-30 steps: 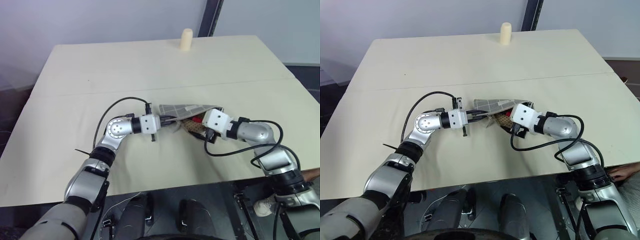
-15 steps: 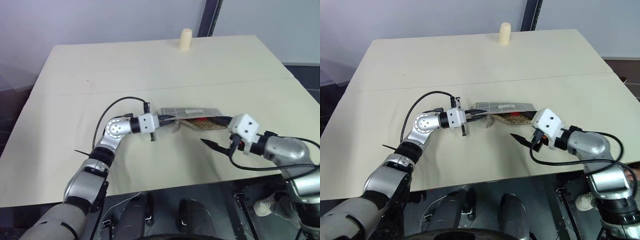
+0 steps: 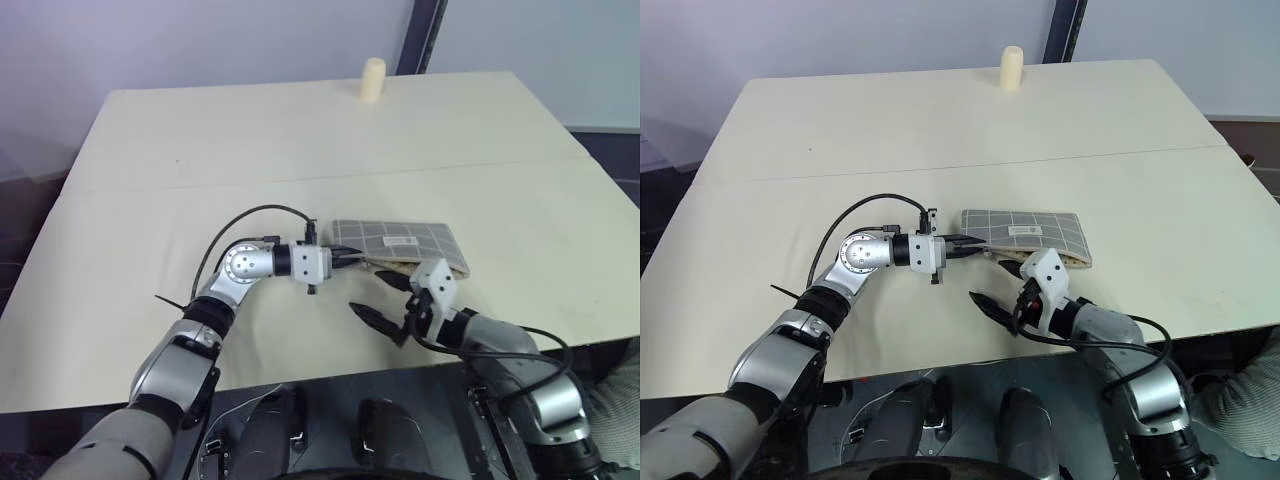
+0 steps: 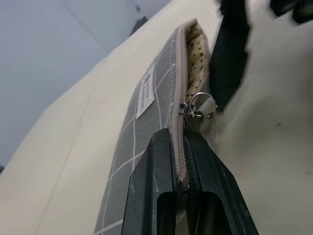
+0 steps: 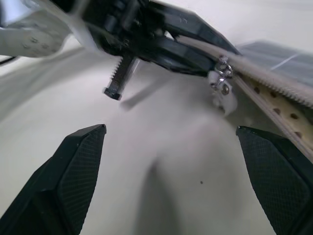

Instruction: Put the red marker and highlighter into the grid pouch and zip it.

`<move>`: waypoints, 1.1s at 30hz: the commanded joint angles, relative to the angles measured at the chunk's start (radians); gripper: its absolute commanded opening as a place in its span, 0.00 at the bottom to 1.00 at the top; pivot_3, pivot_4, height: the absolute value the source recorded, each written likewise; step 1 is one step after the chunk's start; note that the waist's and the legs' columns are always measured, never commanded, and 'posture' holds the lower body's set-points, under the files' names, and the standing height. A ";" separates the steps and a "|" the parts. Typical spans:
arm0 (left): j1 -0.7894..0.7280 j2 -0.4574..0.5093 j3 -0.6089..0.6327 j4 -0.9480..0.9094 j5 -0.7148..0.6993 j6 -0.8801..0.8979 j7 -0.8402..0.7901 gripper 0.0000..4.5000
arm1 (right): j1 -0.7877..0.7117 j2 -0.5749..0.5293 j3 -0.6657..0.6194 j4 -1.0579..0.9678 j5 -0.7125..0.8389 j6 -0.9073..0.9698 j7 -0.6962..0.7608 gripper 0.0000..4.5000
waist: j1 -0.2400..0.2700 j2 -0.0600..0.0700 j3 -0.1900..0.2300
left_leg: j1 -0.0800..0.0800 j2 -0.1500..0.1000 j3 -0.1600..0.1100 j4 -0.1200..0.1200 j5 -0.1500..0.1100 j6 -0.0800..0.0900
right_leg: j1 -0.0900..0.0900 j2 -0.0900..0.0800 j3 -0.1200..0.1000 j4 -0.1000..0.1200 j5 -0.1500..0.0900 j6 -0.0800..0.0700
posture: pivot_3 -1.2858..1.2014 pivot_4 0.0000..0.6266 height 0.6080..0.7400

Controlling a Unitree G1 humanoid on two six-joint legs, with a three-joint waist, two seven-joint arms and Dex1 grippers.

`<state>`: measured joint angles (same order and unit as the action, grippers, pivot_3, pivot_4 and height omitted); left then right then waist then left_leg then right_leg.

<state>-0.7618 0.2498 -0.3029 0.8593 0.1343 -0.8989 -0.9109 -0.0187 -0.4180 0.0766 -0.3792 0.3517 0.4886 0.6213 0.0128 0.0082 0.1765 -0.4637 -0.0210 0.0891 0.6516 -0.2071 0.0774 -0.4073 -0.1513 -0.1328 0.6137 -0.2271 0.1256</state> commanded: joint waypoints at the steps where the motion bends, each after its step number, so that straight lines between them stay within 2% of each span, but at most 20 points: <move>1: -0.030 0.016 -0.013 -0.039 0.013 -0.033 0.010 0.00 | -0.052 0.035 0.017 0.068 -0.064 -0.071 -0.052 0.98 | 0.000 0.000 0.000 | 0.000 0.000 0.000 0.000 0.000 0.000 | 0.000 0.000 0.000 0.000 0.000 0.000 | 0.52 0.24 1.00; 8: -0.056 0.029 -0.027 -0.025 0.035 -0.054 0.025 0.00 | -0.125 0.120 0.009 0.129 -0.025 -0.097 -0.053 0.98 | 0.001 0.000 0.000 | 0.000 0.000 0.000 0.000 0.000 0.000 | 0.000 0.001 0.000 0.000 0.000 0.000 | 0.52 0.24 1.00; 9: -0.061 0.029 -0.028 -0.021 0.038 -0.055 0.030 0.00 | -0.126 0.119 0.017 0.127 -0.023 -0.094 -0.040 0.93 | 0.001 0.000 0.000 | 0.000 0.000 0.000 0.000 0.000 0.000 | 0.000 0.001 0.000 0.000 0.000 0.000 | 0.52 0.24 1.00; 11: -0.067 0.029 -0.029 -0.016 0.041 -0.056 0.037 0.00 | -0.127 0.118 0.025 0.126 -0.024 -0.093 -0.028 0.80 | 0.001 0.000 0.000 | 0.000 0.000 0.000 0.000 0.000 0.000 | 0.000 0.001 0.000 0.001 0.000 0.000 | 0.52 0.24 1.00; 16: -0.072 0.033 -0.031 -0.004 0.050 -0.057 0.063 0.00 | -0.120 0.141 -0.002 0.109 0.010 -0.086 -0.036 0.21 | 0.000 0.000 0.000 | 0.000 0.000 0.000 0.000 0.000 0.000 | 0.000 0.001 0.000 0.001 0.000 0.000 | 0.52 0.24 1.00; 18: -0.071 0.038 -0.032 0.004 0.058 -0.061 0.073 0.00 | -0.118 0.138 -0.013 0.105 0.021 -0.081 -0.037 0.01 | 0.000 0.000 0.000 | 0.000 0.000 0.000 0.000 0.000 0.000 | 0.000 0.001 0.000 0.001 0.000 0.000 | 0.52 0.24 1.00; 24: -0.078 0.055 -0.025 0.036 0.068 -0.064 0.109 0.00 | -0.075 0.048 -0.086 0.096 0.031 -0.083 -0.013 0.01 | 0.002 0.000 0.000 | 0.000 0.000 0.000 0.000 0.000 0.000 | 0.000 0.001 0.000 0.001 0.000 0.000 | 0.52 0.24 1.00; 33: -0.104 0.100 -0.011 0.110 0.076 -0.058 0.144 0.00 | -0.006 -0.179 -0.290 0.199 0.000 -0.137 0.035 0.01 | 0.001 0.000 0.000 | 0.000 0.000 0.000 0.000 0.000 0.000 | 0.000 0.001 0.000 0.001 0.000 0.000 | 0.52 0.24 1.00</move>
<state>-0.8424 0.3253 -0.3384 0.9506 0.2076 -0.9668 -0.7853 -0.0326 -0.5696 -0.1487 -0.2011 0.3674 0.3868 0.6561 0.0136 0.0082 0.1765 -0.4635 -0.0213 0.0894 0.6514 -0.2070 0.0774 -0.4073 -0.1508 -0.1329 0.6144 -0.2271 0.1256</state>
